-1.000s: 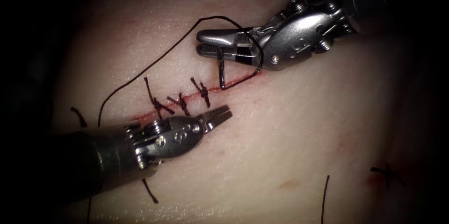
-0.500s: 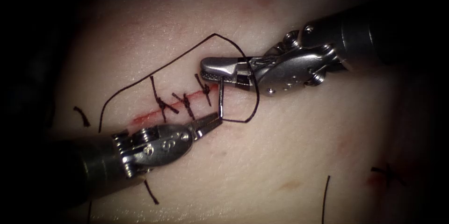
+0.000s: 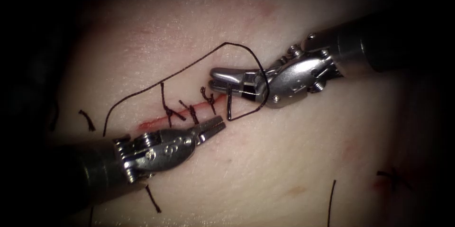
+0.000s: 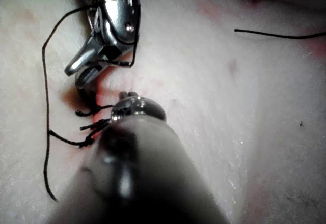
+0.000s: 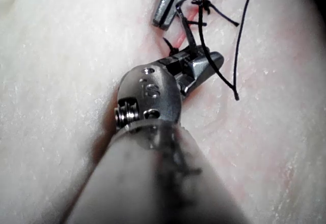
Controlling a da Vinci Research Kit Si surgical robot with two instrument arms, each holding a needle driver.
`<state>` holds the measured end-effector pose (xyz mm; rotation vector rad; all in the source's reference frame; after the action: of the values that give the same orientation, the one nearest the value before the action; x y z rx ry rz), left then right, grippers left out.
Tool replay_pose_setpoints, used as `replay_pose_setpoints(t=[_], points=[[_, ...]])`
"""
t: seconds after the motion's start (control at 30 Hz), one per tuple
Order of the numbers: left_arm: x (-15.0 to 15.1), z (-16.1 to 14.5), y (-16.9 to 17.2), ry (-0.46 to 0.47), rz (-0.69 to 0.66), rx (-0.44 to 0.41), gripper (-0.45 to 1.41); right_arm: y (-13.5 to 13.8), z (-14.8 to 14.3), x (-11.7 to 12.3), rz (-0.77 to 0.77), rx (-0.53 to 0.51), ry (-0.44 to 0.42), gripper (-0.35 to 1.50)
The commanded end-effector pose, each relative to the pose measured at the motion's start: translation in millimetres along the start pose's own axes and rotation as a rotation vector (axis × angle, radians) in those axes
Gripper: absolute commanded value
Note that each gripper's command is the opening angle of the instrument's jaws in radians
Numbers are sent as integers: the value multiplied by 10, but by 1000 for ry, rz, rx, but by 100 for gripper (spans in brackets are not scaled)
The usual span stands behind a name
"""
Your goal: Wound Closure
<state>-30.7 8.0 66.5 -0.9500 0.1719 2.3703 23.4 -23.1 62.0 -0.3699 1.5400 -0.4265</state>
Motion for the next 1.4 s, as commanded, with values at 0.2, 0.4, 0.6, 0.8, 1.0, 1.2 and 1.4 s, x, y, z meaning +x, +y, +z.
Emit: replay_pose_setpoints(t=[0.2,0.4,0.6,0.8,1.0,1.2,1.4], points=[[0,8,1,-1,-1,2,4,-20,8,-3,58,58,-19,-35],[0,9,1,-2,-1,4,4,-30,6,-15,171,94,-44,-35],[0,8,1,-2,-1,4,4,-47,2,-31,261,117,-88,-35],[-1,8,1,-4,-1,4,4,-52,-2,-32,321,122,-94,-35],[2,10,3,1,-4,1,5,-28,3,-26,362,94,-116,-35],[15,23,3,9,-20,-2,5,11,13,4,301,43,-74,-35],[19,43,-7,7,-30,12,4,45,15,25,256,31,-56,-35]])
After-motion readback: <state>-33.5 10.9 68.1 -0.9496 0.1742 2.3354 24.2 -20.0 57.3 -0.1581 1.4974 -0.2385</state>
